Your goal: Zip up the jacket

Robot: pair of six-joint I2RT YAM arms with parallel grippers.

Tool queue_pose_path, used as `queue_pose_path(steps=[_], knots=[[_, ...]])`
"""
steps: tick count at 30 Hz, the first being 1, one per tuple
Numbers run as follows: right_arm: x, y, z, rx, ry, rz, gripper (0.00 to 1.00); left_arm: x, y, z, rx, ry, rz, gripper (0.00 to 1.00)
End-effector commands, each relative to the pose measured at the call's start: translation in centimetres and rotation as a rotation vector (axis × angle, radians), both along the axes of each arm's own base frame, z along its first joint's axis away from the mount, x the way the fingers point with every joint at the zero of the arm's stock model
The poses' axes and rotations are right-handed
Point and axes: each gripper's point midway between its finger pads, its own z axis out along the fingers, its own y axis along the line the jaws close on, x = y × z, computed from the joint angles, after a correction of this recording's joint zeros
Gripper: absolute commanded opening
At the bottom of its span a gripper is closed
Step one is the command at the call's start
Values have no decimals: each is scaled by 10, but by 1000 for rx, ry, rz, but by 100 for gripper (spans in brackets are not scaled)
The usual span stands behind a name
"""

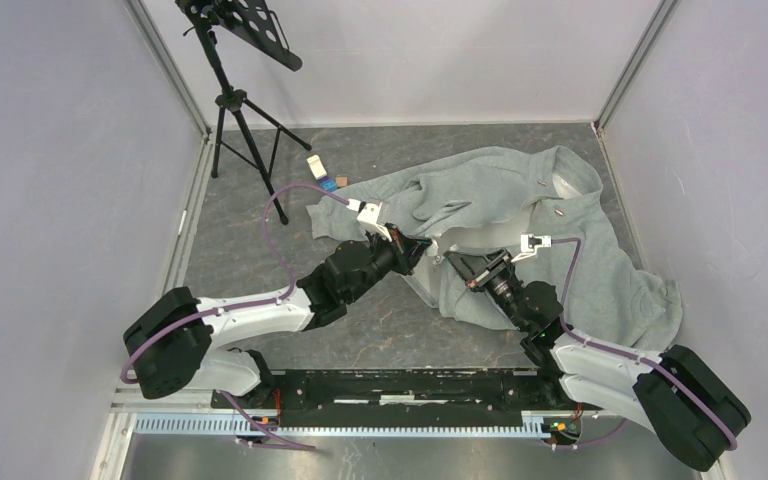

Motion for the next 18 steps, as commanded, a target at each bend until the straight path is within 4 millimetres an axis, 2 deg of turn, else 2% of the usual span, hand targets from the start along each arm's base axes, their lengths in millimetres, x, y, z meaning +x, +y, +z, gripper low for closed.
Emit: queue_pose_path(steps=[1,18], knots=[[6,-1,28,52,-64,-22,1,0,-10,33,-90,-57,-21,2],[10,-3,31,53,-59,-44,1,-1,-12,29,-62,-67,-28,2]])
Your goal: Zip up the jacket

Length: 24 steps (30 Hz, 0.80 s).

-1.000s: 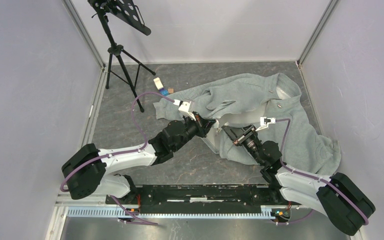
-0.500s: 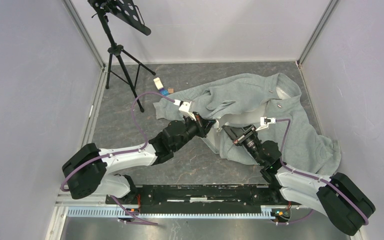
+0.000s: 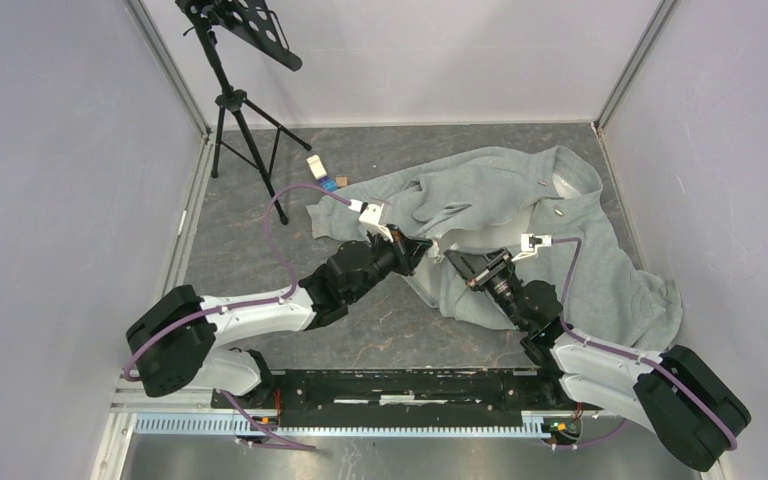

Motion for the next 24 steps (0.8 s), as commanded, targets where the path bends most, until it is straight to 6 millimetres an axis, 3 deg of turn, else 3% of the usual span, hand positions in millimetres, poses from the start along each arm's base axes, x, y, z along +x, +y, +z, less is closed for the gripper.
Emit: queue_pose_path(steps=[1,17,24], knots=[[9,-3,31,50,-58,-38,1,-3,-10,33,-69,-73,-29,2],[17,4,35,65,106,-36,1,1,-5,18,46,-135,22,2],[16,9,25,38,250,-27,0,4,-3,16,87,-165,47,2]])
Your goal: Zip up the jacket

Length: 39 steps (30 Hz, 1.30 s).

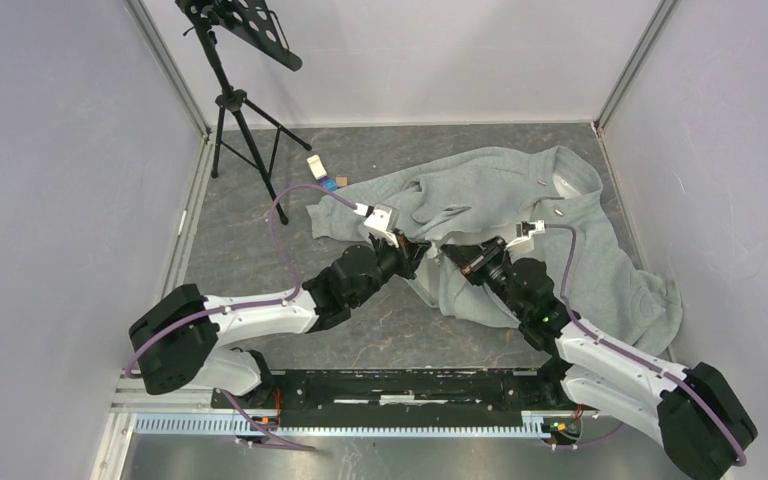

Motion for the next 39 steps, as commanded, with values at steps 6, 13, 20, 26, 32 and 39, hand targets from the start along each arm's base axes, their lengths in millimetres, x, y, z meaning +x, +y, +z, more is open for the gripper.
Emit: queue_pose_path(steps=[6,13,20,26,32,39], knots=[[2,-5,19,59,87,-46,0,4,-1,22,5,-92,37,2],[0,-4,17,69,114,-39,0,1,-4,21,18,-89,29,2],[-1,-7,21,82,124,-55,0,-1,-8,14,33,-79,21,2],[1,-7,22,65,172,-67,0,-4,-9,15,47,-93,29,2],[0,-9,15,66,257,-92,0,-4,-11,14,61,-93,45,2],[-3,-9,0,-7,397,-110,0,-3,-12,13,100,-106,68,2]])
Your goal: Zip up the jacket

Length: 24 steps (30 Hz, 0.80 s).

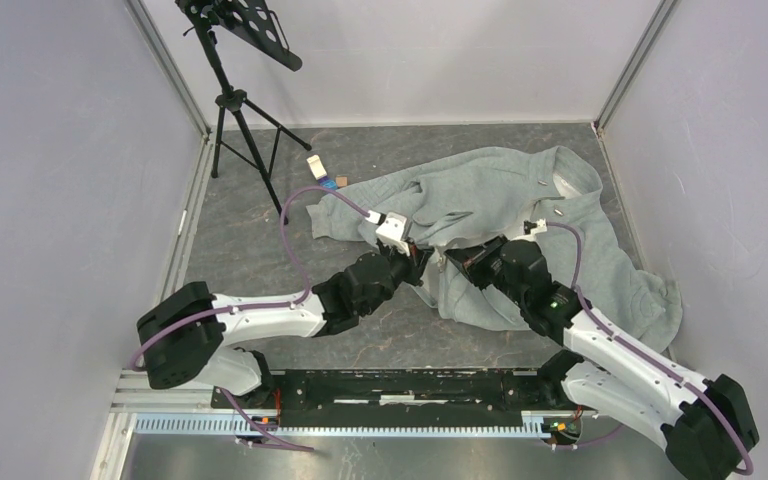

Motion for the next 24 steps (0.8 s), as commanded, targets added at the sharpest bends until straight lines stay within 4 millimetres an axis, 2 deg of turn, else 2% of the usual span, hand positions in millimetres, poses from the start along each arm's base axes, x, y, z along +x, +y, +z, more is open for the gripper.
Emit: queue_pose_path(steps=[1,12,24], knots=[[3,0,10,-4,72,-32,0,3,-5,22,8,-72,25,2],[5,-2,11,1,121,-66,0,0,-9,11,73,-95,21,2],[13,-3,20,-4,74,-83,0,-27,-18,5,68,-74,-142,2]])
